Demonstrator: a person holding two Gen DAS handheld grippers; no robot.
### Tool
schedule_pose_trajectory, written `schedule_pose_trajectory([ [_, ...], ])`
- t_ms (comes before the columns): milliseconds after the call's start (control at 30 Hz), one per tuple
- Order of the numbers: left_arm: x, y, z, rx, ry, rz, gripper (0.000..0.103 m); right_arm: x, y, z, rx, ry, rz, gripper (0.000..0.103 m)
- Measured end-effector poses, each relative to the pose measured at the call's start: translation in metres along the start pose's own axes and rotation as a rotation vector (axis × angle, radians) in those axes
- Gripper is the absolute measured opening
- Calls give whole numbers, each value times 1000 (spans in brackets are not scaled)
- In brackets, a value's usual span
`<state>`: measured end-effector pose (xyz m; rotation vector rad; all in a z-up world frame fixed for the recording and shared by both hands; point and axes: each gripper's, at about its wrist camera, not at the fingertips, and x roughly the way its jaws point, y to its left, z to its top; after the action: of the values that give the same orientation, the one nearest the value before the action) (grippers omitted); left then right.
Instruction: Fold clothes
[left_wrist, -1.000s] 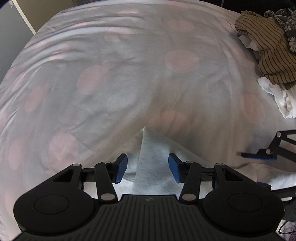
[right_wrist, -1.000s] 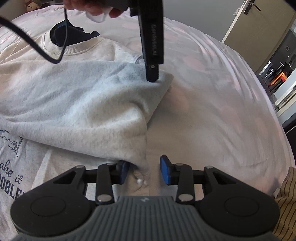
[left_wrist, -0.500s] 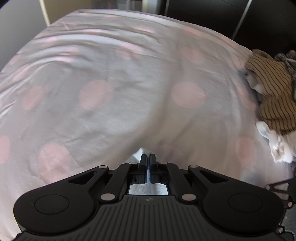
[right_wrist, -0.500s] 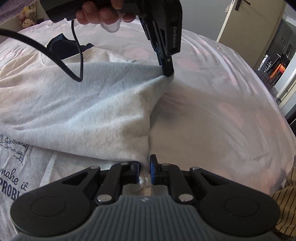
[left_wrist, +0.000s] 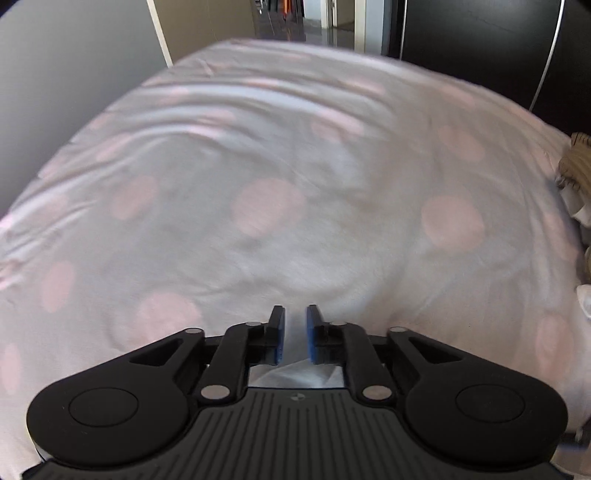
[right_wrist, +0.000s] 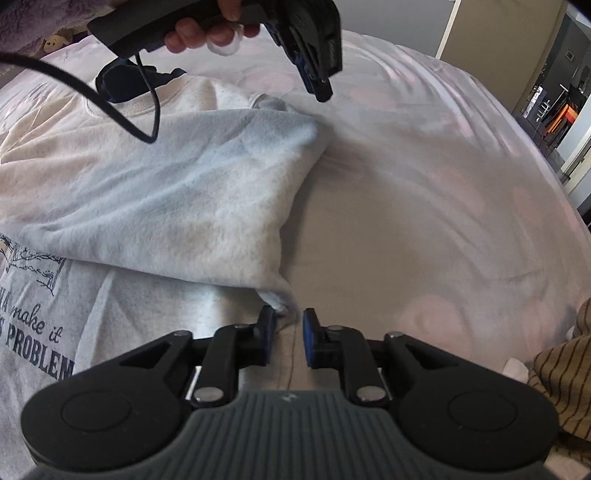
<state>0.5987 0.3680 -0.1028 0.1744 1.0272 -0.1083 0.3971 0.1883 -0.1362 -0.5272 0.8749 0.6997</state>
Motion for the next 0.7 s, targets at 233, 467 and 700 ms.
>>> schedule_pose_trajectory([
  [233, -111, 47, -76, -76, -27, 135, 40, -19, 3, 3, -17, -46, -42, 36],
  [467, -219, 106, -234, -374, 61, 352, 40, -40, 45, 10, -115, -126, -32, 47],
  [700, -307, 126, -390, -767, 71, 637, 45, -59, 104, 23, -187, -207, 17, 64],
])
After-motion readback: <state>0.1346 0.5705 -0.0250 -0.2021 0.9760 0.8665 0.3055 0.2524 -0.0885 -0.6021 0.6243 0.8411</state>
